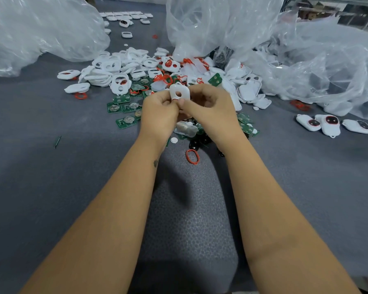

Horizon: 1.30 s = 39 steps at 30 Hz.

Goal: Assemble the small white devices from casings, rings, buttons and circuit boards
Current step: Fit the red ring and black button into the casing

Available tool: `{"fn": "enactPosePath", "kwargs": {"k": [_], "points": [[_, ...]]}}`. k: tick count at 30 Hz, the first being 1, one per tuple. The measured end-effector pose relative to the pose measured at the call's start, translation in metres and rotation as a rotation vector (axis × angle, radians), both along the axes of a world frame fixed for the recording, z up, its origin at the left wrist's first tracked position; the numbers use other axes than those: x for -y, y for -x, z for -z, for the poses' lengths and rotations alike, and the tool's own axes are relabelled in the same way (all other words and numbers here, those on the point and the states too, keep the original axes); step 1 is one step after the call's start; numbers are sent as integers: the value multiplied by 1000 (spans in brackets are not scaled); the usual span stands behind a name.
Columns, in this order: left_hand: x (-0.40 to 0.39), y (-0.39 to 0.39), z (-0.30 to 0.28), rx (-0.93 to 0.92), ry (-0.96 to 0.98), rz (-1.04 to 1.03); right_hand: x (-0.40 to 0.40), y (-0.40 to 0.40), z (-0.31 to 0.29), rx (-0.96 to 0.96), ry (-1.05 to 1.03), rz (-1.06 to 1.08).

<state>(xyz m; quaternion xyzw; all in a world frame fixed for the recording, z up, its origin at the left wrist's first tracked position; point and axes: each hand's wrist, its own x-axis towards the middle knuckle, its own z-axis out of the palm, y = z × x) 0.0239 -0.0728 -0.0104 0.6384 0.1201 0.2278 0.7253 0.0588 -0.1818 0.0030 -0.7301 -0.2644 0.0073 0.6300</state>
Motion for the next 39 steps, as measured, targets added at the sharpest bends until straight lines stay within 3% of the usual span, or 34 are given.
{"fn": "enactPosePath", "kwargs": {"k": [5, 14, 27, 32, 36, 39], "points": [[1, -1, 0, -16, 10, -12, -1, -2, 1, 26, 2, 81], [-5, 3, -1, -14, 124, 116, 4, -7, 1, -159, -119, 112], [-10, 4, -4, 14, 297, 129, 7, -3, -5, -168, -162, 42], [-10, 5, -4, 26, 275, 186, 8, -2, -6, -230, -275, 56], [-5, 4, -1, 68, 60, 22, 10, -6, -5, -167, -218, 214], [-1, 4, 1, 56, 68, 79, 10, -5, -6, -113, -200, 235]]}}
